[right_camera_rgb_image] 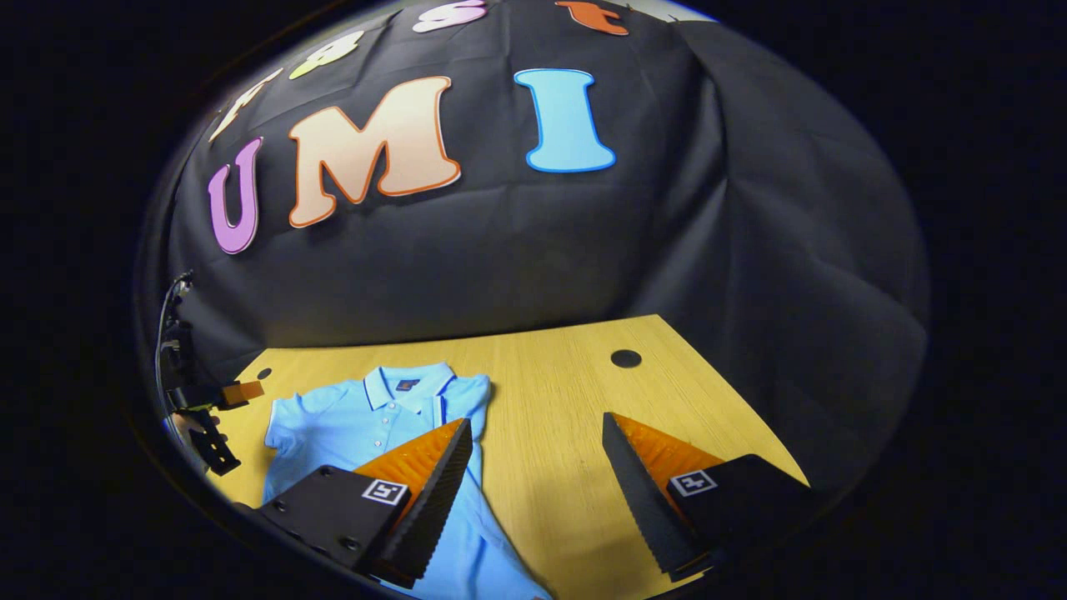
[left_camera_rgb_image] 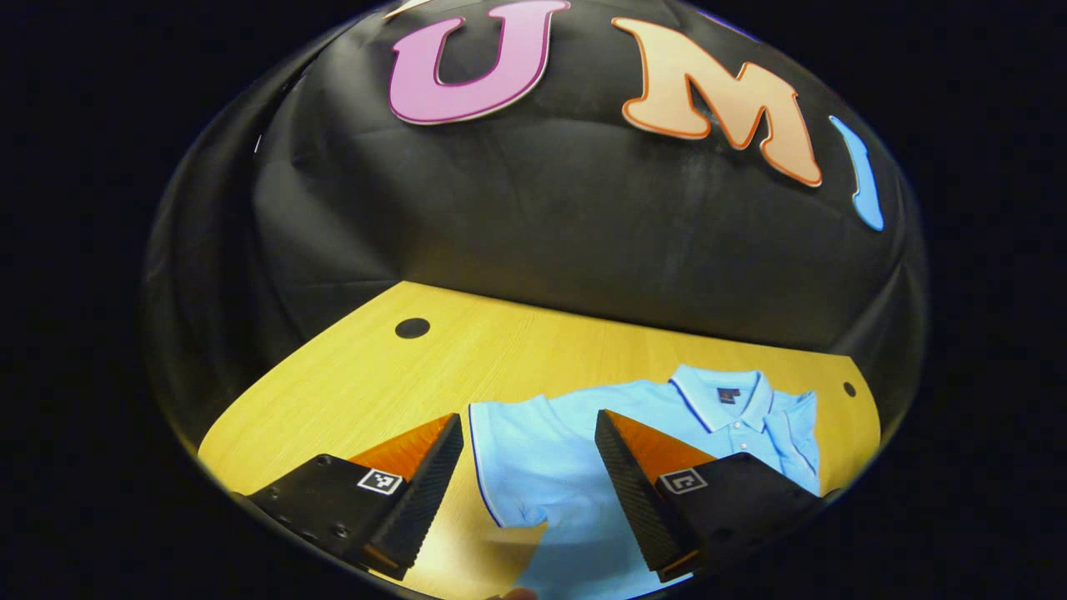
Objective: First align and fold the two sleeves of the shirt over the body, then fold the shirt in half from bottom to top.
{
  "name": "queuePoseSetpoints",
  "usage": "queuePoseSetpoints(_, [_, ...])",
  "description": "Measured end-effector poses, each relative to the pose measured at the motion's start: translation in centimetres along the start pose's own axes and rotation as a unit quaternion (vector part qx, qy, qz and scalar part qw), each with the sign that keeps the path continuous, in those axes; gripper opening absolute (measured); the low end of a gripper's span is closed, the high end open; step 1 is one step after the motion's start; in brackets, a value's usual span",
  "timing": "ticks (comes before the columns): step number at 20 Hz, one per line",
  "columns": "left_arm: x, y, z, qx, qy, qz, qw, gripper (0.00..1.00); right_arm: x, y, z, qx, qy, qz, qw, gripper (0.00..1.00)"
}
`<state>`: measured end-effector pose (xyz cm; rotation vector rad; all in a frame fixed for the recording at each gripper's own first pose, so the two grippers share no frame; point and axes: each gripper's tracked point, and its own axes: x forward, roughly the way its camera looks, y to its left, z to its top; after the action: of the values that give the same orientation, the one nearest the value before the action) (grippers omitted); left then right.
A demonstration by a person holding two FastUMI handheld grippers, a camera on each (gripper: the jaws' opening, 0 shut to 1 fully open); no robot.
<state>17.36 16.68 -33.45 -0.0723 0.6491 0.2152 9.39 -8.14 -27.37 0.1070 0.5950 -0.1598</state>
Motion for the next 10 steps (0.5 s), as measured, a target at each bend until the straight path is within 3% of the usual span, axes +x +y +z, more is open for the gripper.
queuePoseSetpoints(2, [2.1, 1.0, -1.3, -0.003, 0.017, 0.015, 1.0, 0.95, -0.7, -0.8, -0.3, -0.002, 0.004, -0.009, 1.0, 0.93])
queuePoseSetpoints(3, [2.8, 1.5, -2.0, -0.006, 0.03, 0.024, 0.999, 0.95, -1.0, -1.1, -0.5, -0.006, 0.004, -0.012, 1.0, 0.98])
queuePoseSetpoints(10, [5.3, 2.2, -6.2, -0.009, 0.088, 0.037, 0.995, 0.95, -2.2, -2.3, -0.6, -0.002, 0.004, -0.024, 1.0, 0.98])
